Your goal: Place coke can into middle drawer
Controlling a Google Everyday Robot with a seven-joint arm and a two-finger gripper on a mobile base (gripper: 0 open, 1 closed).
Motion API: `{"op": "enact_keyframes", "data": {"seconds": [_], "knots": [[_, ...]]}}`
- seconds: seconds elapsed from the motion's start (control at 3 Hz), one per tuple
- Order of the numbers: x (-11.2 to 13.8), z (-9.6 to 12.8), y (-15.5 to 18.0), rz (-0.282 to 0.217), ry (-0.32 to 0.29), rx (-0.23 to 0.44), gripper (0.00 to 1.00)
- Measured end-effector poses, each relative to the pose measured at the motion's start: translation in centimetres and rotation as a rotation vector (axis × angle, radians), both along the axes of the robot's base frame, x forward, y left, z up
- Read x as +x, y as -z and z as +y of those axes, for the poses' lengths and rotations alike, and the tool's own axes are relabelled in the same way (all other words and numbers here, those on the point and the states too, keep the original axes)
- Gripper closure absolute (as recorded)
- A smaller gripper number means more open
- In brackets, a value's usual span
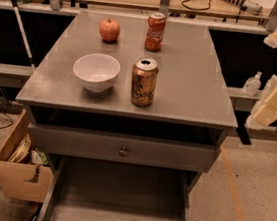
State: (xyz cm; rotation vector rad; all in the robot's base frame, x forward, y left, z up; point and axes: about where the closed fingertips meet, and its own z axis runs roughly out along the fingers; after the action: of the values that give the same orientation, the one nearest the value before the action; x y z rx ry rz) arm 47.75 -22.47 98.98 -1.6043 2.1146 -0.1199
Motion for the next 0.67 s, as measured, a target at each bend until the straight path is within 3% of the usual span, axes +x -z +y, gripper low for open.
{"op": "enact_keyframes", "data": {"seconds": [0.33,0.67], "knots": [[6.9,-1.8,-0.3,-0.139,0.021,0.152,0.0],[15.2,-2.6,-1.5,-0.303,0.048,0.359,0.0]]}}
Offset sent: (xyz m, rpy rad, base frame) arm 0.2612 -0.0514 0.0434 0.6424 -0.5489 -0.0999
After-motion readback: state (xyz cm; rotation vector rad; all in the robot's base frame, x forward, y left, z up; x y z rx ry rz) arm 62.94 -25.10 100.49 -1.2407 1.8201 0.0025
